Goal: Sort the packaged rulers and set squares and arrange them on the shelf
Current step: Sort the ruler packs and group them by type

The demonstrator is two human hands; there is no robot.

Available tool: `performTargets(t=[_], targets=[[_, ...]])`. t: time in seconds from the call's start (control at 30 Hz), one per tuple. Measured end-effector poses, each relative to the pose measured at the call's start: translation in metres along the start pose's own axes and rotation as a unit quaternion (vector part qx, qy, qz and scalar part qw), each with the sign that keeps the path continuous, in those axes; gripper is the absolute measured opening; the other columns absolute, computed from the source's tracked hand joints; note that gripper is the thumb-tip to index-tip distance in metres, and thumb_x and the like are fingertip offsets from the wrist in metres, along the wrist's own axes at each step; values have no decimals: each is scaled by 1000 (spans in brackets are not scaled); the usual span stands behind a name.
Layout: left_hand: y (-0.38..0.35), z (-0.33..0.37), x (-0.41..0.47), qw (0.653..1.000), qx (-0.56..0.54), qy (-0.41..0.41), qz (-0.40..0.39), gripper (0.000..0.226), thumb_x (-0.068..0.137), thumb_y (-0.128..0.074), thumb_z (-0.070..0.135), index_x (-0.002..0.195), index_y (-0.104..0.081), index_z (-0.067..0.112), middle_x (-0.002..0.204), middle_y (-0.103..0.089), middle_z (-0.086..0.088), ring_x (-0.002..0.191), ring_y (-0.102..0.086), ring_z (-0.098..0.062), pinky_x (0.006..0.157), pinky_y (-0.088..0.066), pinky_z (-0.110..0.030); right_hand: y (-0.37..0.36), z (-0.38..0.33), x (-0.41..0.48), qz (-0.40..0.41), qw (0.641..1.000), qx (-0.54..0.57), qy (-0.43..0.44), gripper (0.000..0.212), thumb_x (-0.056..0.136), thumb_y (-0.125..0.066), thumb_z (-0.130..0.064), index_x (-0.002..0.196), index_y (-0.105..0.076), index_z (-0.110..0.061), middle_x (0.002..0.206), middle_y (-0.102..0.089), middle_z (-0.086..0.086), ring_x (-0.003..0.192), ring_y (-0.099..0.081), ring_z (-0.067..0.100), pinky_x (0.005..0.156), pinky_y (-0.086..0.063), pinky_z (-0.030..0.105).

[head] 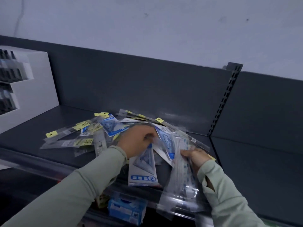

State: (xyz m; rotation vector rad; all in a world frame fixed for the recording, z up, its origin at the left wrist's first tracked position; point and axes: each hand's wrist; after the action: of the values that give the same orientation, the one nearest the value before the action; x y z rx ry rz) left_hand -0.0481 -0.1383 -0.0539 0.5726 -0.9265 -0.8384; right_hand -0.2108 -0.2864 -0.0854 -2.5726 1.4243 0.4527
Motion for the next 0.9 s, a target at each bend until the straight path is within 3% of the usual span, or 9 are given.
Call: performTargets(t=[0.1, 0.23, 0.33, 0.43, 0.57, 0.7, 0.8, 0.9], targets=[[8, 3, 3, 986, -158, 46, 35, 10, 89, -61, 4, 90, -70, 9, 90, -70, 1, 86, -64, -7, 82, -50, -23, 2, 2, -2, 4, 1000, 8, 7, 9, 80, -64, 7, 88, -62, 4, 66, -66, 14, 68, -63, 31, 89, -50, 58], [16, 14, 12, 979, -162, 38, 122, 14, 91, -62, 17, 78, -63, 20, 85, -67, 1, 81, -62, -10, 68, -46, -11, 2, -3, -5, -8, 999, 27, 15, 13, 83, -61, 10, 95, -63, 6, 66, -68, 13, 59, -65, 27, 79, -55, 49], [21, 24, 23, 969, -196, 20, 149, 21, 91, -63, 14, 72, -62, 23, 74, -67, 7, 74, -62, -9, 71, -50, -23, 1, -10, -8, -26, 999, 30, 27, 15, 84, -59, 11, 97, -63, 3, 64, -69, 9, 56, -65, 24, 68, -56, 39], [21, 34, 35, 954, -249, 28, 162, 27, 91, -62, 9, 71, -62, 28, 65, -66, 14, 67, -61, -4, 70, -51, -25, 0, -16, -8, -37, 998, 40, 31, 28, 85, -59, 10, 113, -60, 7, 85, -68, 17, 72, -64, 30, 82, -54, 47], [15, 46, 46, 934, -304, 57, 179, 20, 94, -57, 13, 75, -64, 12, 65, -66, 4, 59, -60, -13, 57, -50, -23, 5, -26, -9, -70, 995, 68, 33, 40, 88, -56, 5, 128, -53, 3, 109, -65, 21, 82, -65, 31, 86, -53, 47], [1, 50, 52, 924, -324, 102, 175, 36, 95, -58, 21, 66, -48, 2, 55, -39, -10, 44, -40, -17, 44, -40, -22, 8, -36, -7, -95, 990, 90, 60, 41, 88, -57, 4, 128, -54, 0, 110, -66, 20, 83, -66, 30, 87, -53, 47], [-6, 52, 56, 916, -328, 151, 176, 43, 93, -61, 26, 60, -38, 9, 52, -31, -6, 40, -36, -16, 40, -36, -21, 8, -44, -6, -101, 988, 86, 76, 36, 87, -58, 4, 122, -59, -4, 107, -68, 20, 81, -65, 29, 91, -51, 49], [-12, 50, 59, 906, -334, 175, 192, 50, 91, -63, 30, 55, -32, 15, 49, -28, 0, 41, -31, -15, 41, -33, -22, 7, -48, -4, -117, 988, 70, 79, 25, 89, -56, 3, 113, -62, -5, 92, -69, 17, 74, -65, 29, 86, -53, 50]])
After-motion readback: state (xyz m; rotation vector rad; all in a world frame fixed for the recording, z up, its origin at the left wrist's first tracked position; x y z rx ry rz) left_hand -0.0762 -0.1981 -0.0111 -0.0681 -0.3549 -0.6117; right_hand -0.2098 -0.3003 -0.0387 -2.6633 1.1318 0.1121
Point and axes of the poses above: each hand's wrist, its own x-axis towards the middle knuckle, its own y-axis out of the back of the hand, z = x × y
